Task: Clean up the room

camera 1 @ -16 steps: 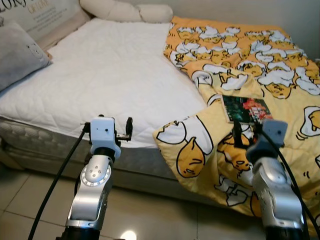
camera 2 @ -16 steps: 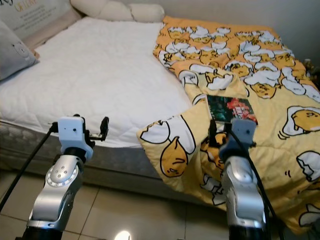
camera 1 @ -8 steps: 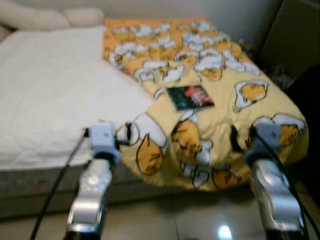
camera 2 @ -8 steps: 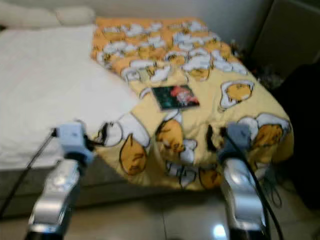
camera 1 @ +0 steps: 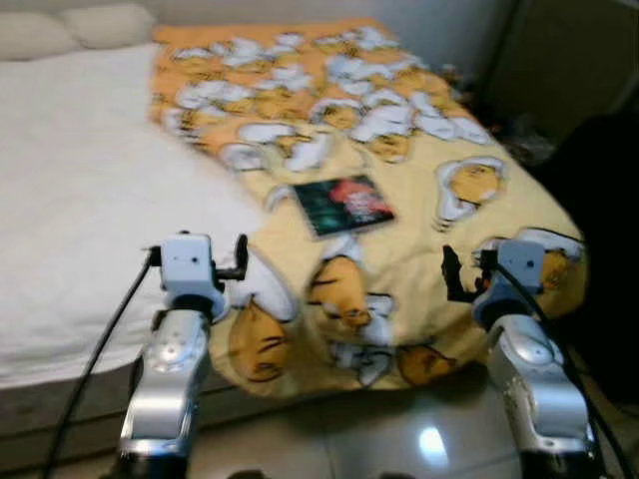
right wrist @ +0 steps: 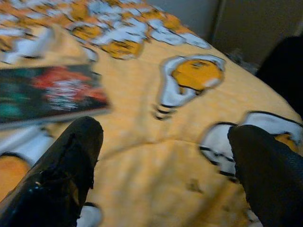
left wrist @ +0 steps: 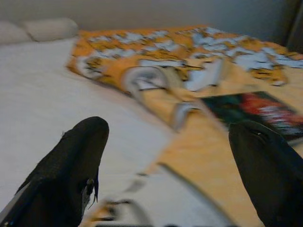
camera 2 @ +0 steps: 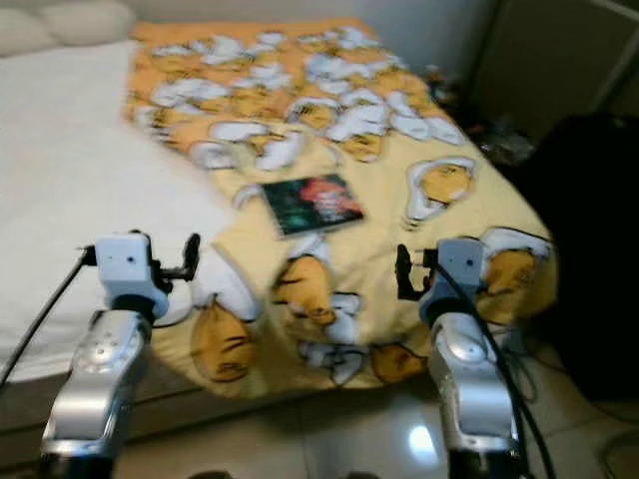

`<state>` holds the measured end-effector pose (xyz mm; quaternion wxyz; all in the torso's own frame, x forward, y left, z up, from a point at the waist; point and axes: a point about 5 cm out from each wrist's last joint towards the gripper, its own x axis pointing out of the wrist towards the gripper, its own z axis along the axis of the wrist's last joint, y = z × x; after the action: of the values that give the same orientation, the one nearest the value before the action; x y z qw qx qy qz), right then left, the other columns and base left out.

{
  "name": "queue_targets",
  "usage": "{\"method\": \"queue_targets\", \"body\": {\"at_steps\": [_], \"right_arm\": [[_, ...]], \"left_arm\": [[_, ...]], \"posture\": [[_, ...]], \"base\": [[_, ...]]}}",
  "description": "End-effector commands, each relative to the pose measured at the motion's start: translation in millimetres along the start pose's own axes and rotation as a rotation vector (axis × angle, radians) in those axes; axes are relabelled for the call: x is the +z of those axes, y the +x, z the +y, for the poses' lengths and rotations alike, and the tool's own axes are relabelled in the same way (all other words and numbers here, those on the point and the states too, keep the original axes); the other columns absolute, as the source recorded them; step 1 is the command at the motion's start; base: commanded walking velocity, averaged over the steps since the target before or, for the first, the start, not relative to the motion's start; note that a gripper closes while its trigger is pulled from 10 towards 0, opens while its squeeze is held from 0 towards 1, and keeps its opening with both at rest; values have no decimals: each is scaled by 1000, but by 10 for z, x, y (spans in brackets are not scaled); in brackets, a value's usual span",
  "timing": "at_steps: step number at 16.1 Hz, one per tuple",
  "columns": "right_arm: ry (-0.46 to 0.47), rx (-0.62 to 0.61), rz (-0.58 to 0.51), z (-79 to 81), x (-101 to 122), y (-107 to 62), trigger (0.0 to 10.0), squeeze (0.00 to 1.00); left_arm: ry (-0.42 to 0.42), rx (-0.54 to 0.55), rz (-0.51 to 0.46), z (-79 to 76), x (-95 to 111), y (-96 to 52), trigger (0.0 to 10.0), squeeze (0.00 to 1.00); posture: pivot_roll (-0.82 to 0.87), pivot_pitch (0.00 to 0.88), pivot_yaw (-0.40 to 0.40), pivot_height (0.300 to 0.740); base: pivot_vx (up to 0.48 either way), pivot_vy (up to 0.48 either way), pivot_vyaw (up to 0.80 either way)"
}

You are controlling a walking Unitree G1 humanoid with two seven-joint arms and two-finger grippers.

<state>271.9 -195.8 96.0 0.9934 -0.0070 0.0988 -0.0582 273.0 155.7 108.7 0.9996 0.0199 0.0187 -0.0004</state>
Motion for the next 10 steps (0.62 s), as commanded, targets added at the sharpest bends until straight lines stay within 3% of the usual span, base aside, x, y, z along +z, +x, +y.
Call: {"method": "queue_targets", "body": {"at_steps": [1,5,8,10], "right_arm": [[9,29,-7,56,35,17,10000,0],[-27,67,4,97,15,10,10000,0],[-43,83,3,115,7,-3,10000,0],[2,53,30,64,-48,-13,10000,0]], "left_arm": [[11,20,-9,68,28,-4,10000,588],[12,17,-7,63,31,-8,10000,592],[13,9,-5,49,30,1,10000,592],[7,3,-3,24,27,2,10000,588]], "posture": [[39,0,-32,740],[36,0,-22,740],[32,0,-16,740],[22,0,-19,740]], "base": [[285,0,0],[288,0,0],[289,0,800],[287,0,0]]}}
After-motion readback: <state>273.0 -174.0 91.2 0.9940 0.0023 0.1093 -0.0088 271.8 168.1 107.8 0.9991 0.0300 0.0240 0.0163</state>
